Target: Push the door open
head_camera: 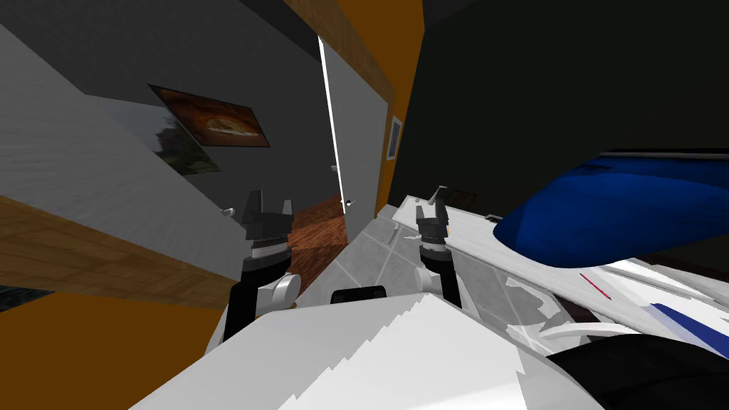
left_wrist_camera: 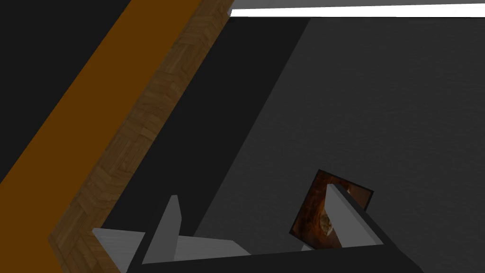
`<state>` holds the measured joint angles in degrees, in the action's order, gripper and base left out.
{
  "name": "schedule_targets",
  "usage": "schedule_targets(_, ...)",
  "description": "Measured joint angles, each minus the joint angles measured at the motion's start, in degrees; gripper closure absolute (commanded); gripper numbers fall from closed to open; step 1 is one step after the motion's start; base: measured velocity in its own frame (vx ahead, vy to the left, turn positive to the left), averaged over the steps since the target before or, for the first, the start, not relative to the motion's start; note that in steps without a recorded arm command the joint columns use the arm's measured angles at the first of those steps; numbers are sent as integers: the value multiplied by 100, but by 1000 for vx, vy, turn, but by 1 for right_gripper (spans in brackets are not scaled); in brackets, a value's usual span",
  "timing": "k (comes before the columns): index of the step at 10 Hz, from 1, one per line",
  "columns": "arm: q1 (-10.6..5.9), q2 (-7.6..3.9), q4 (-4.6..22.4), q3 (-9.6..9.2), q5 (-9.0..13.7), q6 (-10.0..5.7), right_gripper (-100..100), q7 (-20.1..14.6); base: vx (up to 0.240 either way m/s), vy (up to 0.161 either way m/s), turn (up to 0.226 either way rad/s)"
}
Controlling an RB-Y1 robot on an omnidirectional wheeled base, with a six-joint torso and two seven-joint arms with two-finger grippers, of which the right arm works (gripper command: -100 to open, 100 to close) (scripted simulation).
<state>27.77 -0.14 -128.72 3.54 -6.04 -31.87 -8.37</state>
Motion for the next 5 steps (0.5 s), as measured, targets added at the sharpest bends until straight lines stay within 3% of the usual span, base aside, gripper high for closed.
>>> schedule_targets(5, -223, -84, 635, -52, 59, -130, -100, 40, 65, -39, 142)
